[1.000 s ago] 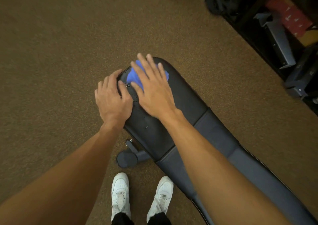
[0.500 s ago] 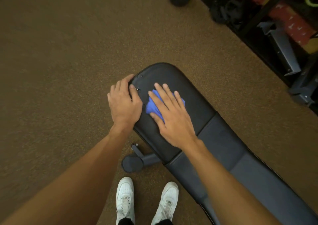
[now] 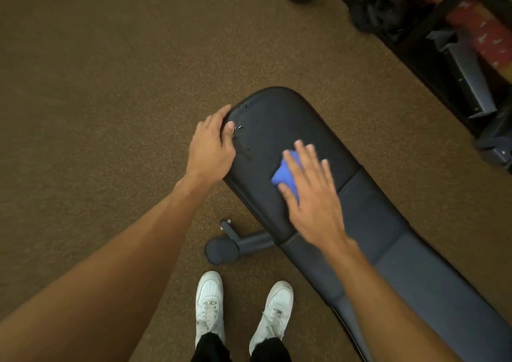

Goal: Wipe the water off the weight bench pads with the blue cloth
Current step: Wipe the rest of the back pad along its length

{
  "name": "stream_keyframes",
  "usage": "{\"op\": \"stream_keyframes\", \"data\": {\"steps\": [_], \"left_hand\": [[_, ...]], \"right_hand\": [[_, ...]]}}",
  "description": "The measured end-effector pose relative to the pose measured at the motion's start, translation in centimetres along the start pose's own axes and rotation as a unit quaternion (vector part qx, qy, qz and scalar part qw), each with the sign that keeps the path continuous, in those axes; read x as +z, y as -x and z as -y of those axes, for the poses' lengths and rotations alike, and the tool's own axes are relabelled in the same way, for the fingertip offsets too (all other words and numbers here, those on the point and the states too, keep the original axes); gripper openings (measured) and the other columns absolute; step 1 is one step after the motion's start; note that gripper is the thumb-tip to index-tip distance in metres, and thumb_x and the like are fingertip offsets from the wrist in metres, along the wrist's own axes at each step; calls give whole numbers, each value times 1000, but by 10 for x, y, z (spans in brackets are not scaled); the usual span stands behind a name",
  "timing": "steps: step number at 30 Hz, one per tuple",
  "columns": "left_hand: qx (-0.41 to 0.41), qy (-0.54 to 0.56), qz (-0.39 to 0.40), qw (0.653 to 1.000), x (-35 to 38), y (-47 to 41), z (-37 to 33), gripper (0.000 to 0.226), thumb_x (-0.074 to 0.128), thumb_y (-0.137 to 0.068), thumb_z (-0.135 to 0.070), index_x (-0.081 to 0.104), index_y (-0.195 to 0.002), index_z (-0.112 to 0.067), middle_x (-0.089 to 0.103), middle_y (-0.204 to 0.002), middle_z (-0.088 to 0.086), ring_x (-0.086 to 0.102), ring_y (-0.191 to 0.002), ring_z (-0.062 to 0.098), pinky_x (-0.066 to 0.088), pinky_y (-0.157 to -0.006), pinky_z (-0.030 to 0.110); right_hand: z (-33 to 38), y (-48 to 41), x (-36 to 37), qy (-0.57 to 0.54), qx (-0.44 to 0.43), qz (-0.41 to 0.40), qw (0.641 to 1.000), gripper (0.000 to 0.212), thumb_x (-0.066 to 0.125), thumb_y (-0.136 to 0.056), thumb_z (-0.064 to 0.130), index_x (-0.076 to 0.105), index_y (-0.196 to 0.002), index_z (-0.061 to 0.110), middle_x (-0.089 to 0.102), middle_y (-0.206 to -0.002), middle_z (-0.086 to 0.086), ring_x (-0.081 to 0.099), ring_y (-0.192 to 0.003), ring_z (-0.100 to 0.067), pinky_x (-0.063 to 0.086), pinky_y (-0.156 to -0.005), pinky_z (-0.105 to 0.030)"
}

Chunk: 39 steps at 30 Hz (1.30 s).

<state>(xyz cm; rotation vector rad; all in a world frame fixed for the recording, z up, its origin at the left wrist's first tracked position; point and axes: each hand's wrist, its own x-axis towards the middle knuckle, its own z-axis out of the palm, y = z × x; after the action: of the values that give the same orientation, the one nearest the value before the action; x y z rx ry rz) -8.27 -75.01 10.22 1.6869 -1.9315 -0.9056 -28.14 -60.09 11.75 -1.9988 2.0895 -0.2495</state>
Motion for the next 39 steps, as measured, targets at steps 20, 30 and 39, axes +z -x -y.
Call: {"op": "stream_keyframes", "data": {"steps": [20,30,39], "left_hand": [[-90,150,6,985,-16,10,-8,44,60,-110,-35,60,-154,-28,67,-145,-8,57,-134,2,35,-108,4],[-153,245,16,957,-24,12,5,34,61,-110,-30,70,-142,-33,74,-132,-14,66,-126,2,48,-119,33],[-201,318,6,926,-29,24,28,26,68,-94,-44,82,-115,-42,81,-115,-12,74,-116,12,54,-111,45]], "right_hand": [[38,-35,10,-3,13,-13,1000,61,32,-113,43,19,-168,19,3,-177,-5,-4,-164,-25,9,-131,-54],[22,7,3,-23,45,0,999,62,34,-113,44,18,-168,23,2,-177,1,-5,-164,-19,6,-133,-49],[57,-94,2,-10,-79,1,997,59,35,-112,44,26,-167,22,10,-177,-1,0,-164,-23,6,-132,-50]]}}
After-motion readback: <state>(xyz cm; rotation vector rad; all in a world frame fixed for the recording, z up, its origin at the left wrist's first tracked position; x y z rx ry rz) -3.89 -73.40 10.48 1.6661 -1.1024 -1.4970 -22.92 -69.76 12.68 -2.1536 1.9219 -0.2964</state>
